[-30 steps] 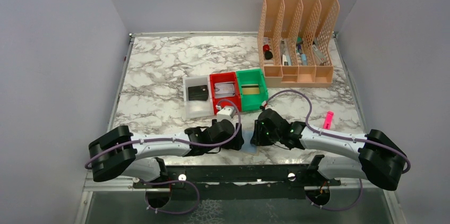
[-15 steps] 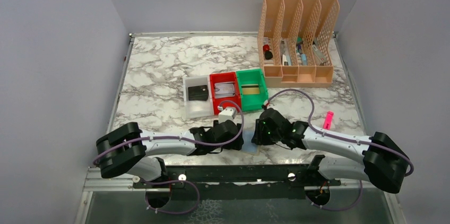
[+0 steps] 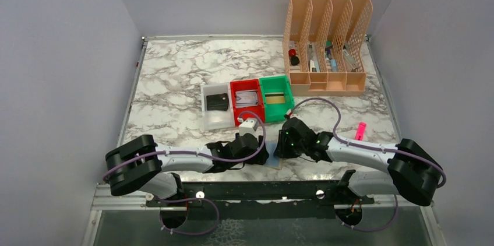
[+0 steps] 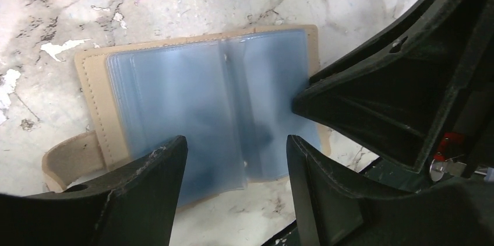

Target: Take the credit cards out of the card holder

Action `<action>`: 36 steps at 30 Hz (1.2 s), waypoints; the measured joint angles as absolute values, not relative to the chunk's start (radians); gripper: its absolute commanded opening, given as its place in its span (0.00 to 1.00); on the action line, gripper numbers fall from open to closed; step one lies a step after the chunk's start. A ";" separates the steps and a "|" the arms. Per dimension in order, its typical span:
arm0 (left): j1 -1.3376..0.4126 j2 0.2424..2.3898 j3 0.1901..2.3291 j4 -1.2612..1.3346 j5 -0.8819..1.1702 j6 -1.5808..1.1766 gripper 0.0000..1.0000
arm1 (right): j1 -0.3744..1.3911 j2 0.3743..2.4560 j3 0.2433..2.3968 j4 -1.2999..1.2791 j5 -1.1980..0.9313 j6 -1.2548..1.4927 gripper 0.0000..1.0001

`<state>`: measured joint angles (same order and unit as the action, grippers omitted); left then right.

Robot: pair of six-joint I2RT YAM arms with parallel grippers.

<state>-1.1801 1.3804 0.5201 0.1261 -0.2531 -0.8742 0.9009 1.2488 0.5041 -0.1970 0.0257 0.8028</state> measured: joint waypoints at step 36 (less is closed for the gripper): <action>-1.122 1.004 0.577 -0.248 -0.484 -0.807 0.99 | 0.902 0.980 0.670 -0.348 0.509 0.603 0.68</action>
